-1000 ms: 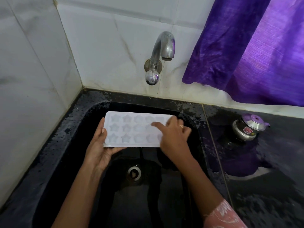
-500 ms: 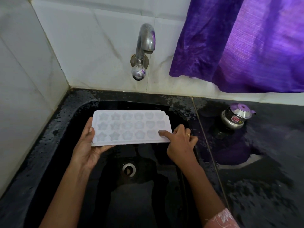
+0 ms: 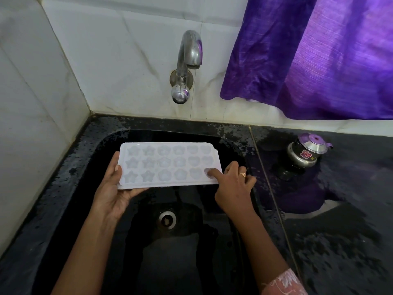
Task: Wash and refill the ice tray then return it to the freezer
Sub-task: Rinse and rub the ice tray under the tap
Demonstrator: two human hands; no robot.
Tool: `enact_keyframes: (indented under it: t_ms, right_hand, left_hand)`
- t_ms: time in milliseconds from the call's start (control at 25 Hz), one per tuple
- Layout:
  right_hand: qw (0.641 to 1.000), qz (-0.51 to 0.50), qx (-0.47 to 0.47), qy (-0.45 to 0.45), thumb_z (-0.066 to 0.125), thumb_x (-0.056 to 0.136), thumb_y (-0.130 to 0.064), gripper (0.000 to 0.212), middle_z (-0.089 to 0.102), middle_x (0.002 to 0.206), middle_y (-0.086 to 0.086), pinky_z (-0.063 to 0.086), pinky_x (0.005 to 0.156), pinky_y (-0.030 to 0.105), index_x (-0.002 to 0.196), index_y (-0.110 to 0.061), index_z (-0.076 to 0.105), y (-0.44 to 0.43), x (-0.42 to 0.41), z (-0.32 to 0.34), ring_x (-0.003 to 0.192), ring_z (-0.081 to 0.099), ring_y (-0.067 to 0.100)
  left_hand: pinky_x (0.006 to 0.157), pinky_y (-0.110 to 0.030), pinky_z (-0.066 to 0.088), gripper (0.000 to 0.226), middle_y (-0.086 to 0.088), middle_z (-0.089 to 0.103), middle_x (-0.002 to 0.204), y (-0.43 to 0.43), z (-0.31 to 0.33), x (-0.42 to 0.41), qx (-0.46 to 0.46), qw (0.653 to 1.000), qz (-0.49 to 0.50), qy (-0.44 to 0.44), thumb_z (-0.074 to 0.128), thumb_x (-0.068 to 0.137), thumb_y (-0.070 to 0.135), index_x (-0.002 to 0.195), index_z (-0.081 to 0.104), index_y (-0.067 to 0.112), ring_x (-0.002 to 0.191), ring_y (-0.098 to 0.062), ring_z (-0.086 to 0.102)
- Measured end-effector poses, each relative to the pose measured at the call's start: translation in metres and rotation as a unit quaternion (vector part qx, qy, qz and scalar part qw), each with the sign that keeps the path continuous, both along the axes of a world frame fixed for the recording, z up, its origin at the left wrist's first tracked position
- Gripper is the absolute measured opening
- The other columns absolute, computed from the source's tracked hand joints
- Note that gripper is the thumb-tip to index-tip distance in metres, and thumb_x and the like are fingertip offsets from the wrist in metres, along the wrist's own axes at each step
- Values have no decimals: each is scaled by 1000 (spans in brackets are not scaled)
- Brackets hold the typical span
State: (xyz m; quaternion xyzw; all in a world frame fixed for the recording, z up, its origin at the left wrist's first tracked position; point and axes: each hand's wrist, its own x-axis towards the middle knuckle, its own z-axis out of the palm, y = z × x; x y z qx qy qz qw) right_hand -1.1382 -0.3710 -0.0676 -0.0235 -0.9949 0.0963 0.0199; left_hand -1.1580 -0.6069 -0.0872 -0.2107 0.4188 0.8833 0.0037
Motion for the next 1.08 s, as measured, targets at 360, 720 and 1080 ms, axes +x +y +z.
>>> enact_keyframes:
  t_ms: [360, 720, 1080]
  right_hand:
    - [1000, 9, -23, -5, 43, 81, 5, 64, 20, 103, -3, 18, 93, 36, 128, -39, 43, 1, 1, -1, 106, 27, 20]
    - [996, 76, -41, 16, 41, 82, 7, 61, 19, 101, -3, 8, 82, 31, 124, -37, 50, -19, -4, 8, 107, 27, 20]
    - [998, 68, -5, 8, 42, 84, -1, 55, 31, 114, 4, 15, 89, 38, 125, -37, 50, -19, -2, 14, 111, 27, 24]
  left_hand:
    - [49, -40, 57, 29, 5, 60, 110, 1, 1, -1, -3, 1000, 7, -6, 35, 100, 21, 122, 50, 33, 94, -19, 59]
    - [50, -39, 57, 35, 4, 60, 111, 2, 5, -2, -1, 1000, 5, 4, 35, 100, 20, 132, 45, 29, 96, -19, 59]
    - [52, -42, 58, 40, 3, 59, 115, -3, 5, -4, 4, 1000, 6, 7, 36, 100, 21, 139, 40, 27, 98, -21, 59]
